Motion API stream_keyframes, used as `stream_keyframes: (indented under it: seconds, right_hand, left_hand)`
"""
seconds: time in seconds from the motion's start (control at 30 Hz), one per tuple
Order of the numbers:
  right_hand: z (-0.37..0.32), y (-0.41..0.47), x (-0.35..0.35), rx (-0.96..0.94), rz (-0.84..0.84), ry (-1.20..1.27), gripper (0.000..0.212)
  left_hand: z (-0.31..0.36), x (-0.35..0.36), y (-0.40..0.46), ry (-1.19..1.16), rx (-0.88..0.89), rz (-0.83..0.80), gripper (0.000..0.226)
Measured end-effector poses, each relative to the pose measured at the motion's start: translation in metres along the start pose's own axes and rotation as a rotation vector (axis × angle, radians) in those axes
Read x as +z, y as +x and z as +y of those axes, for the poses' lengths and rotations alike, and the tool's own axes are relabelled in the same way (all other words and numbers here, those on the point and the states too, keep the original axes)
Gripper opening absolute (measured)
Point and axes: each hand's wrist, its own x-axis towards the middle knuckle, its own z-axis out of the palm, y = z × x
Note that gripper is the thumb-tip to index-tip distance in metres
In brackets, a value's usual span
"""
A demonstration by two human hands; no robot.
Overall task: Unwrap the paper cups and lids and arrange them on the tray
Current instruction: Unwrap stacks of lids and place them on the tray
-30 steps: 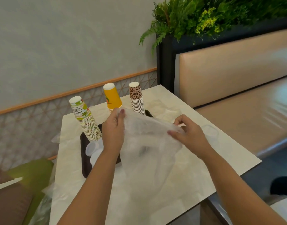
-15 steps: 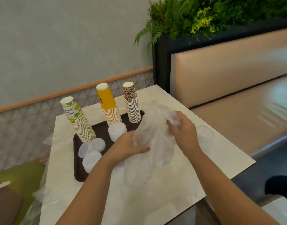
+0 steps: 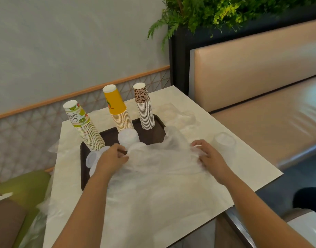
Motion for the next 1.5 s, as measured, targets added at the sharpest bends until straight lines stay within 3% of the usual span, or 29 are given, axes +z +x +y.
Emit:
stream_keyframes:
  seconds: [0.07, 0.13, 0.3, 0.4, 0.57, 0.73, 0.83, 0.87, 0.93, 1.0, 1.1, 1.17, 1.3, 1.5]
  right_hand:
    - [0.013, -0.001, 0.003, 0.017, -0.056, -0.091, 0.060]
    - [0.024, 0.000, 0.007, 0.001, -0.092, -0.175, 0.067]
    - [0.055, 0.006, 0.014, 0.020, -0.130, -0.310, 0.062]
    - [0.069, 0.007, 0.015, 0.022, -0.196, -0.399, 0.055]
    - [0.086, 0.006, 0.015, 0.034, -0.236, -0.472, 0.055]
    - [0.102, 0.009, 0.010, 0.128, -0.132, -0.506, 0.061]
    - [0.101, 0.009, 0.008, 0.214, -0.024, -0.531, 0.067]
    - [0.096, 0.007, 0.009, 0.164, 0.042, -0.548, 0.071]
    - [0.078, 0.003, 0.019, -0.125, 0.212, -0.538, 0.075]
    - [0.056, 0.000, 0.036, -0.417, 0.263, -0.564, 0.069]
    - [0.063, 0.009, 0.069, -0.590, 0.029, -0.911, 0.056]
    - [0.092, 0.019, 0.082, -0.494, -0.082, -1.089, 0.050]
    - [0.130, 0.028, 0.073, -0.187, -0.129, -1.137, 0.063]
    - [0.138, 0.032, 0.054, -0.150, -0.069, -1.114, 0.059]
  left_hand:
    - [0.016, 0.010, -0.005, 0.222, 0.072, 0.086, 0.032]
    - [0.039, 0.022, -0.015, 0.316, 0.156, 0.066, 0.034]
    - [0.086, 0.070, -0.035, 0.515, 0.190, -0.269, 0.045]
    - [0.085, 0.105, -0.035, 0.605, 0.197, -0.306, 0.043]
    - [0.064, 0.155, -0.037, 0.652, 0.152, -0.325, 0.071]
    - [0.018, 0.189, -0.043, 0.606, 0.056, -0.352, 0.078]
    - [0.002, 0.198, -0.048, 0.571, 0.047, -0.279, 0.102]
    - [0.000, 0.200, -0.048, 0.559, 0.045, -0.239, 0.107]
    - [-0.004, 0.207, -0.048, 0.559, 0.048, -0.147, 0.099]
    - [-0.007, 0.210, -0.047, 0.517, 0.073, -0.151, 0.082]
    - [-0.008, 0.212, -0.048, 0.457, 0.079, -0.144, 0.078]
    - [-0.012, 0.217, -0.048, 0.432, 0.102, -0.065, 0.075]
    - [-0.020, 0.223, -0.047, 0.412, 0.146, 0.037, 0.067]
    - [-0.043, 0.209, -0.051, 0.489, 0.079, -0.011, 0.064]
